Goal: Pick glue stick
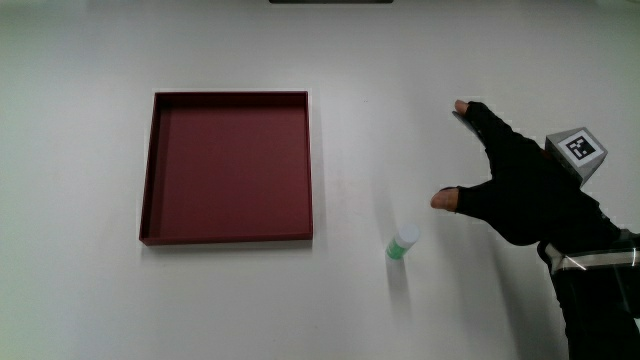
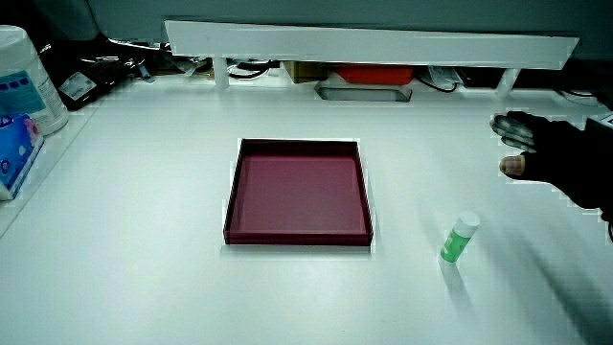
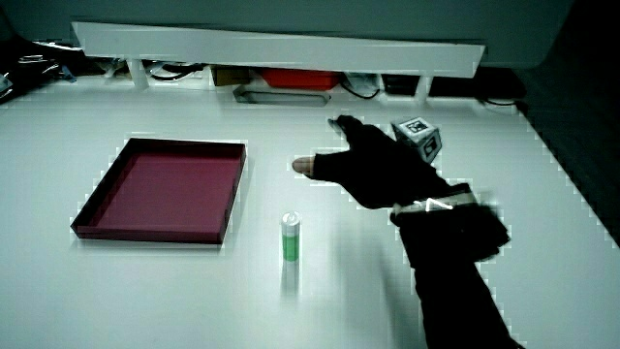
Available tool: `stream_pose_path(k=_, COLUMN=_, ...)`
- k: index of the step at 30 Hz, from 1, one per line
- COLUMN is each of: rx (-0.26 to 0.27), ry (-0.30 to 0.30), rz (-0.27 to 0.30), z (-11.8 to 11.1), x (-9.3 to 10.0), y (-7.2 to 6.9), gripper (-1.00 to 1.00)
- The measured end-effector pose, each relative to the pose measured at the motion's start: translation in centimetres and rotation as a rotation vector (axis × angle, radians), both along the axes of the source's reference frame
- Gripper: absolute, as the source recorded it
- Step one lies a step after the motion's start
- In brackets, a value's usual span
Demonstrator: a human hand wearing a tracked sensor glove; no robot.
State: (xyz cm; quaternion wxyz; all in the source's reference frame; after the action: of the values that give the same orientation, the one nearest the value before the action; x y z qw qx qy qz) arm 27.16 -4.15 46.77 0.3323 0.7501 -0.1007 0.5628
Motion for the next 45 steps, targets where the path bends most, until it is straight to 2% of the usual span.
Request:
stream_pose_path(k=8, rx=-0.008, ry=-0.014, rz=-0.025, z=1.0, x=-0.9, y=1.6, gripper=0.0)
stream_pose_path(k=13, rx=-0.032, ry=-0.027, rz=-0.038, z=1.8, x=-1.7, y=2.7, gripper=0.0)
stream_pose_path(k=20, rx=-0.042, ry=-0.005, rz=-0.072, z=2.9, x=-2.7, y=4.0, gripper=0.0)
stream_pose_path(k=26, rx=-0.078, ry=-0.035, rz=-0.077, z=3.7, x=-3.4, y=5.2, gripper=0.0)
stream_pose_path(k=30, rx=-0.113, ry=-0.014, rz=-0.094, z=4.2, x=-3.9, y=6.0, gripper=0.0)
stream_pose_path(k=33, rx=-0.121, ry=0.002, rz=-0.103, z=5.0, x=-4.0, y=6.4, gripper=0.0)
stream_pose_path(k=34, rx=-0.128, ry=-0.019, rz=-0.099, z=4.9, x=-4.2, y=6.5, gripper=0.0)
stream_pose_path(k=38, rx=-0.156, ry=-0.01, rz=-0.098, z=5.5, x=-4.5, y=7.0, gripper=0.0)
stream_pose_path(k=45, rx=-0.169, ry=-0.015, rz=-0.11, z=6.5, x=-5.0, y=7.5, gripper=0.0)
